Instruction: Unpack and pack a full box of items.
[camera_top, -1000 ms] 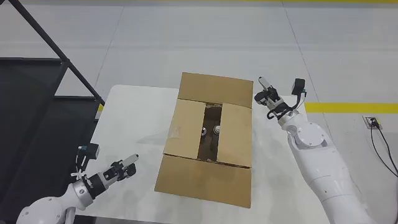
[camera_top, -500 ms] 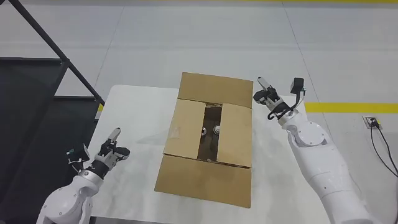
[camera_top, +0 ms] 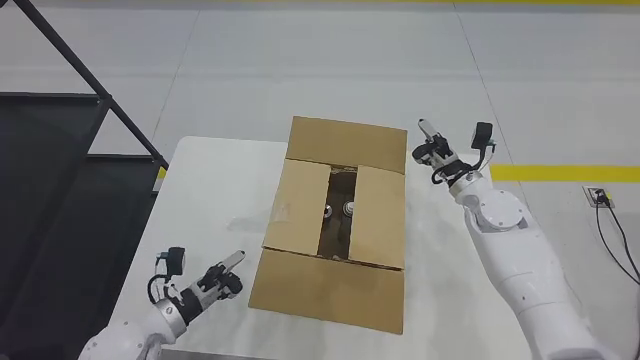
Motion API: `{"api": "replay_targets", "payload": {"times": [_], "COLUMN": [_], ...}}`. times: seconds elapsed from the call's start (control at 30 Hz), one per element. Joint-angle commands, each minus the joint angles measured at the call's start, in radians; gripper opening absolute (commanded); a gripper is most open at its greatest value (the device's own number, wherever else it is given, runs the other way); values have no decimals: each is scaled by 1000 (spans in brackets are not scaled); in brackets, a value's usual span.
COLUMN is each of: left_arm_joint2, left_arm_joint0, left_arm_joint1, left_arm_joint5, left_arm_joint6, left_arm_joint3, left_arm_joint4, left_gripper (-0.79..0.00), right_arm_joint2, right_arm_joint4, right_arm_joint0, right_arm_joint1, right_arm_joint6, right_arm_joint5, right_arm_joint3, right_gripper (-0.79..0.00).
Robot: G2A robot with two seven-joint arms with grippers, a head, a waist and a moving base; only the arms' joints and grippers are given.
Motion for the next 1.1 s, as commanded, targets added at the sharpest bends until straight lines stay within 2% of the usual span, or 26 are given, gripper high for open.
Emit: {"api": "replay_targets", "payload": {"times": [0.0, 0.23, 0.33, 0.47, 0.7, 0.83, 1.07], "left_arm_joint2": [-3, -8, -9, -14, -22, -21, -1], "left_arm_joint0": [19, 53, 64, 80, 109, 122, 103], "left_arm_joint1": [6, 22, 25, 28, 26, 24, 15], "left_arm_joint5": [-25, -97, -102, -96, -75, -59, 27], "left_arm_joint6": [-88, -277, -303, -298, -177, -104, 139], "left_arm_joint3": [-11, -56, -81, -125, -216, -268, -364], "left_arm_joint4": [-5, -50, -97, -154, -230, -262, -285], "left_gripper": [0, 0, 0, 0, 0, 0, 0], "right_arm_joint2": [-6, -31, -41, -46, -28, -16, 6], "right_arm_joint4": [11, 63, 76, 113, 193, 217, 232], "right_arm_joint0": [14, 77, 106, 139, 173, 182, 184], "right_arm_joint1": [-4, -26, -36, -45, -51, -49, -35], "right_arm_joint6": [12, 89, 113, 200, 354, 396, 463], "right_arm_joint5": [0, -9, -10, -13, -73, -106, -151], "right_arm_joint3": [24, 128, 176, 235, 303, 319, 297], "right_gripper": [0, 0, 0, 0, 0, 0, 0]}}
